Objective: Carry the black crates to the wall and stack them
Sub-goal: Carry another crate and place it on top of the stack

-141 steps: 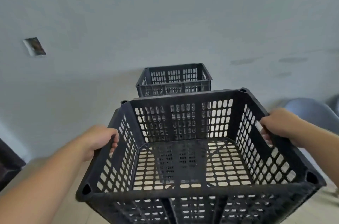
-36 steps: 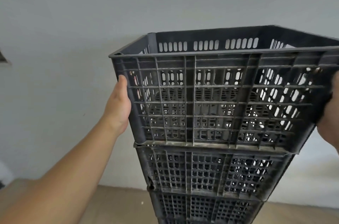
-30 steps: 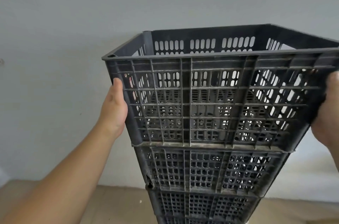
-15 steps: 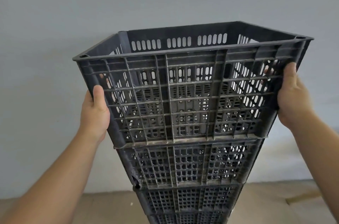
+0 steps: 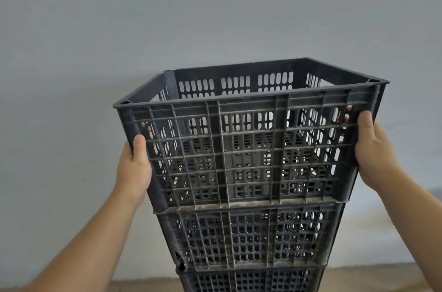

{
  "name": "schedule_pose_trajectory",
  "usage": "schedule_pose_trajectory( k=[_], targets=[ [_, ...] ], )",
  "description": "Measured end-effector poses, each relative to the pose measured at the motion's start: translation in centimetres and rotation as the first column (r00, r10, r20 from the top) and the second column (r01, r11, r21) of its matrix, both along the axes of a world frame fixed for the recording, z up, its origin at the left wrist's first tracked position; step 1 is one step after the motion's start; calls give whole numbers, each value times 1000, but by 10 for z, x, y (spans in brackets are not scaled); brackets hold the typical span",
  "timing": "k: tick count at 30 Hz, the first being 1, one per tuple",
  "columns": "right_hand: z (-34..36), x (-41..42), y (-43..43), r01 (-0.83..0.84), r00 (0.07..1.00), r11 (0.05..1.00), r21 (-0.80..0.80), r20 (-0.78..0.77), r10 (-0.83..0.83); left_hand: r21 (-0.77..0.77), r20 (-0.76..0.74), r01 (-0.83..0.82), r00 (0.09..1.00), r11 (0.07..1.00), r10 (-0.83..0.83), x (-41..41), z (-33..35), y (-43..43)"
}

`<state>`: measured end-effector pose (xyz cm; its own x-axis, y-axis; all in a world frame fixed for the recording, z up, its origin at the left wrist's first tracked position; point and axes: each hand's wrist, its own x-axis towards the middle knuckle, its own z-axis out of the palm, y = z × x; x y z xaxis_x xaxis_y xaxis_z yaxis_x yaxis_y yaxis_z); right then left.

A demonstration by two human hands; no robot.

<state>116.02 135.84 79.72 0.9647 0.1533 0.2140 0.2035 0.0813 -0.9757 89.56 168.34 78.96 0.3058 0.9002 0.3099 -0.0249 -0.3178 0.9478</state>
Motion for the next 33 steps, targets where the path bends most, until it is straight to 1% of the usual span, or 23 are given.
schedule_pose_trajectory(
  k=[3,7,12,17,20,25,30,33],
  targets=[
    [1,0,0,-6,1000,1000,10,-4,6,10,7,-6,1000,1000,6,0,0,-2],
    [-1,-5,2,-10,1000,1000,17,-7,10,34,-24,-26,999,999,27,-3,2,3],
    [-7,-7,2,11,1000,999,38,-21,-11,13,-22,-2,1000,1000,3,-5,4,0],
    [-6,1,0,10,1000,1000,18,-3,-10,-7,3,-28,1000,1000,28,-3,-1,0],
    [-2,-3,2,7,1000,1000,-8,6,-7,-15,7,-20,1000,1000,20,-1,-3,-1],
    [1,-7,1,-6,1000,1000,-7,1,6,-1,-2,-6,1000,1000,6,-3,-6,-1],
    [5,-13,-4,-32,999,999,2,-37,32,20,-30,15,999,1000,-15,-7,-3,2],
    [4,-18,-4,-18,998,1000,12,-57,19,35,-46,2,999,999,0,-7,0,3]
  ],
)
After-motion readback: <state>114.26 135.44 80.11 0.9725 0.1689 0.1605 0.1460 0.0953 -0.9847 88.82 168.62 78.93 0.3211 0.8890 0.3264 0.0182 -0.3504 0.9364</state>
